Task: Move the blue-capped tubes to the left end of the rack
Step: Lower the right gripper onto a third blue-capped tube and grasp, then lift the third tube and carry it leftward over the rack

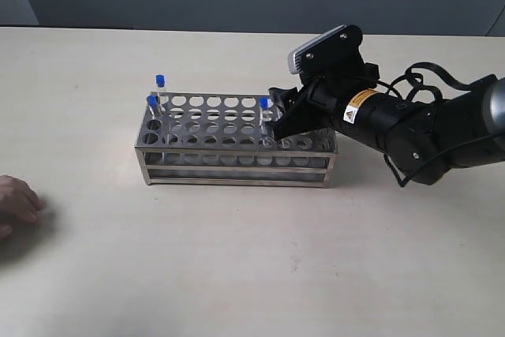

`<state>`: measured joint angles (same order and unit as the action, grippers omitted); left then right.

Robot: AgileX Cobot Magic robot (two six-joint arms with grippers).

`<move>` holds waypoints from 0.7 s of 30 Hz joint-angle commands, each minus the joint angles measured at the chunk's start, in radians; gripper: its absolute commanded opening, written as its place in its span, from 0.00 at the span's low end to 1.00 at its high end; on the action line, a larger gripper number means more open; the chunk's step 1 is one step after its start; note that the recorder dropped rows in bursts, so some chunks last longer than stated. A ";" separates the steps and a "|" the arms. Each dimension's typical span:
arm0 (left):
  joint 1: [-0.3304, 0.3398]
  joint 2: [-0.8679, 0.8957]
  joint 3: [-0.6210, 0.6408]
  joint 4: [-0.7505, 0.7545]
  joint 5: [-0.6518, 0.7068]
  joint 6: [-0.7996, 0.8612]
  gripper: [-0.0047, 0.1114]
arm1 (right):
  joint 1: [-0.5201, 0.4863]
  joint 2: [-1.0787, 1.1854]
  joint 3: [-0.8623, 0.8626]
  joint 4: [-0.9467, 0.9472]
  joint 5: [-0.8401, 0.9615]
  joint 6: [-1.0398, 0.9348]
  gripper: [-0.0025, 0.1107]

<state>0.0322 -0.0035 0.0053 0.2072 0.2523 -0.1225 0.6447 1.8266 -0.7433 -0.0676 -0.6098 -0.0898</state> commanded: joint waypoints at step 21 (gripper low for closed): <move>-0.004 0.003 -0.005 -0.005 -0.006 -0.001 0.05 | -0.005 0.025 -0.001 0.014 -0.085 -0.009 0.02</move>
<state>0.0322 -0.0035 0.0053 0.2072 0.2523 -0.1225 0.6489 1.8924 -0.7433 -0.0761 -0.6940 -0.0853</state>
